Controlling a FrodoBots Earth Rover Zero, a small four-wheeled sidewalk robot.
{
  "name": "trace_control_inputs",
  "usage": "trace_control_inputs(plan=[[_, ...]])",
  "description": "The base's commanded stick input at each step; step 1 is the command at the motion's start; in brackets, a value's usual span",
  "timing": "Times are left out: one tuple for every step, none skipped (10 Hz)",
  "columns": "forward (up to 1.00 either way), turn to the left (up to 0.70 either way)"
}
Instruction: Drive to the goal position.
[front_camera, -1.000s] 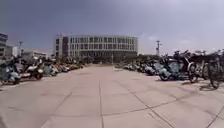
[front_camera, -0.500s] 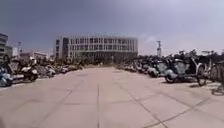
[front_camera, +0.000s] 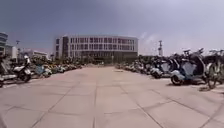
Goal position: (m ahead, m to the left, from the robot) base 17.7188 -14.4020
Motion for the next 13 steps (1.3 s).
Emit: trace_control_inputs(plan=[[0.70,0.00],[0.70,0.00],[0.70,0.00],[0.70,0.35],[0.70,0.35],[0.70,0.35],[0.70,0.00],[0.70,0.00],[0.70,0.00],[0.70,0.29],[0.70,0.17],[0.70,0.00],[0.70,0.00]])
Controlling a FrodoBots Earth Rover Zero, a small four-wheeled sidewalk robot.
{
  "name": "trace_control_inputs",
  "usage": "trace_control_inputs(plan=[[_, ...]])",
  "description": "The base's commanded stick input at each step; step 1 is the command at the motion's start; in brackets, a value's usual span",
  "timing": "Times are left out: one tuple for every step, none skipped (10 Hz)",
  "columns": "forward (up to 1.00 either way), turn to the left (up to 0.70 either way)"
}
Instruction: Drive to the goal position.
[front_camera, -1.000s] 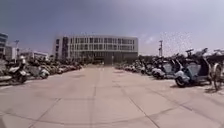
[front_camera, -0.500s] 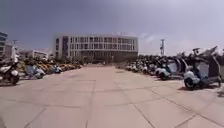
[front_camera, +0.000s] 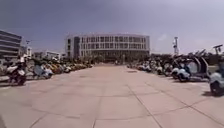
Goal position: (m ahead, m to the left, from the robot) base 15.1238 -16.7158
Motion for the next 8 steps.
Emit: trace_control_inputs(plan=[[0.70,0.00],[0.70,0.00],[0.70,0.00],[0.70,0.00],[0.70,0.00],[0.70,0.00],[0.70,0.00],[0.70,0.00]])
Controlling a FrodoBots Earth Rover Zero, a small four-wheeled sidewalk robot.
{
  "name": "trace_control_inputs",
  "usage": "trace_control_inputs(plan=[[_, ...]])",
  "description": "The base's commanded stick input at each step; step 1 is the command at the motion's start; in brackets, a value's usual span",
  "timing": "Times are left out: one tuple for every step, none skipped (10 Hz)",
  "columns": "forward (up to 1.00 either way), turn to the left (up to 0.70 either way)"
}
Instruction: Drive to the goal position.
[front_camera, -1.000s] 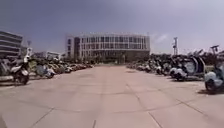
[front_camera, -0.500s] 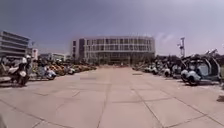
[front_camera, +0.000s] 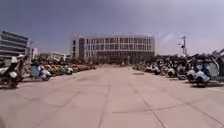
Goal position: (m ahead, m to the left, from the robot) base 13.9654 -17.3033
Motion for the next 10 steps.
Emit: trace_control_inputs(plan=[[0.70,0.00],[0.70,0.00],[0.70,0.00],[0.70,0.00],[0.70,0.35],[0.70,0.32],[0.70,0.07],[0.70,0.00],[0.70,0.00],[0.70,0.00]])
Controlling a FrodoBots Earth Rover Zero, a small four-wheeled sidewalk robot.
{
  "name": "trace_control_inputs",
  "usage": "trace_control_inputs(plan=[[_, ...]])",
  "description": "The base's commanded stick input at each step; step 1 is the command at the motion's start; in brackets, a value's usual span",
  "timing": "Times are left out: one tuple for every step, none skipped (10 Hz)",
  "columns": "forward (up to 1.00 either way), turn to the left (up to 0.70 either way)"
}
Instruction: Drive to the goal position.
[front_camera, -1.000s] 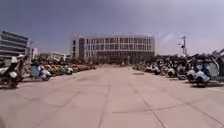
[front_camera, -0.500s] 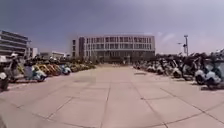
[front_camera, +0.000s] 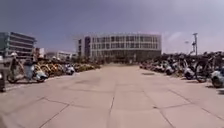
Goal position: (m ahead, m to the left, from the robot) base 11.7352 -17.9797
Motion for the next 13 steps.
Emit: trace_control_inputs(plan=[[0.70,0.00],[0.70,0.00],[0.70,0.00],[0.70,0.00],[0.70,-0.13],[0.70,-0.35],[0.70,-0.17],[0.70,-0.07],[0.70,-0.23],[0.70,-0.08],[0.70,0.00],[0.70,-0.20],[0.70,-0.28]])
